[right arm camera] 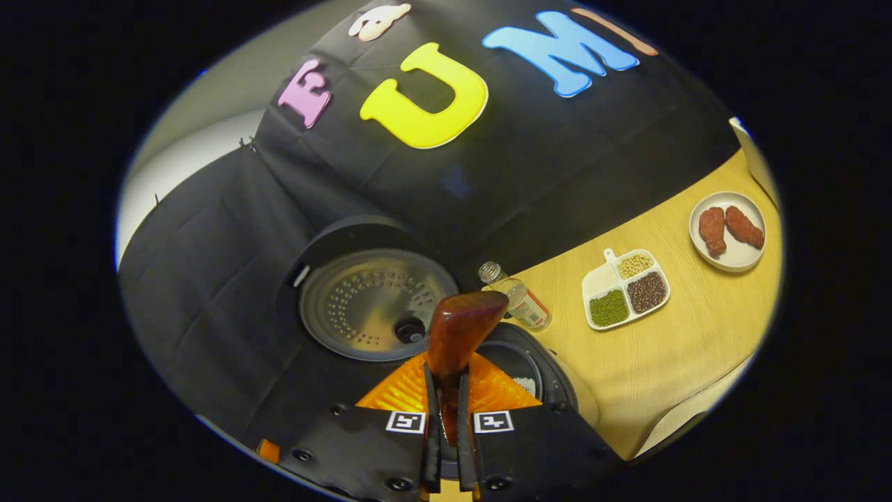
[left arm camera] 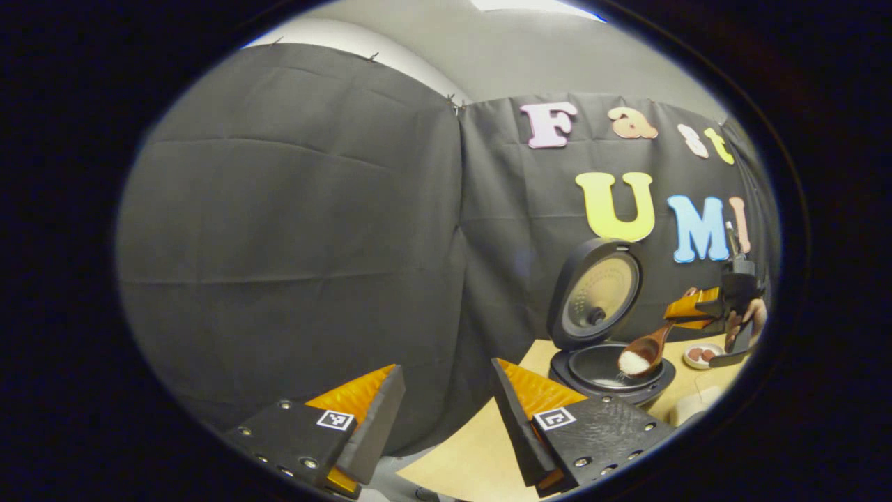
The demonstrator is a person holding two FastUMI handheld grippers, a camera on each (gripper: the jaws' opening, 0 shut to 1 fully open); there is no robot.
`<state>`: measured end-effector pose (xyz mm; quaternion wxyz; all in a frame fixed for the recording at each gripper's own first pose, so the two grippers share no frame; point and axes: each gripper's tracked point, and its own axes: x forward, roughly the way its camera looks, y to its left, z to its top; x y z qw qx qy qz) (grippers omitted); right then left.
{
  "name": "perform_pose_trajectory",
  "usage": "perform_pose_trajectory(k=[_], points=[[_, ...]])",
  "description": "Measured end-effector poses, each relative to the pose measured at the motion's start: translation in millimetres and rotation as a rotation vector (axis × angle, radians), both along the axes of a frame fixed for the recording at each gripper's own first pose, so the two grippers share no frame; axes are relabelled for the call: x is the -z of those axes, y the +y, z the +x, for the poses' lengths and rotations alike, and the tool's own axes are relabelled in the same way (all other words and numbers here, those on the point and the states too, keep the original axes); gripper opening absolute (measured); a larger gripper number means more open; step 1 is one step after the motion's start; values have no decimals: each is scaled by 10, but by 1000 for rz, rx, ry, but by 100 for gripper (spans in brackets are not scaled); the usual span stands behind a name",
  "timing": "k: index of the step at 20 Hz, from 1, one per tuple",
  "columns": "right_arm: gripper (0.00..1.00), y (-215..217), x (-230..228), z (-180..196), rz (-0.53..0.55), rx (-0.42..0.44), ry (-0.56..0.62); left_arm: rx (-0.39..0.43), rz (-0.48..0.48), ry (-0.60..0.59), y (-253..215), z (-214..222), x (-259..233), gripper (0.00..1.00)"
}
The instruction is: Close the left gripper, press the button to open the rice cooker; take a wooden spoon from the chopstick holder with the right hand, scoop a spoonful of rice and pour it into the rice cooker, then put the wooden spoon back into the chopstick holder.
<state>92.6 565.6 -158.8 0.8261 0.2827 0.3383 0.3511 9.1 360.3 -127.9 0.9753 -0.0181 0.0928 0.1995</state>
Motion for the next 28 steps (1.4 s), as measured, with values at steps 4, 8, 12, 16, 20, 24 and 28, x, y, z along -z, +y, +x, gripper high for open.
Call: perform_pose_trajectory(k=[4,8,12,16,20,24,28], points=[[11,252,149,-79,-68,-58,-48,-29,-5,14,79,-108,67,77],[11,373,243,-87,-152,-96,-141,-40,2,22,105,-168,86,77],[11,409,227,-66,-272,-132,-310,-56,12,22,150,-185,91,78],[11,462,90,-91,-398,-186,-528,-66,9,5,155,-160,60,77],[11,525,-96,-108,-508,-243,-762,-55,18,-7,119,-128,-5,77],[11,534,-110,-138,-617,-303,-927,-40,25,-11,51,-55,-111,77],[11,525,-216,-152,-662,-322,-1049,-29,30,-24,-69,197,-146,77]])
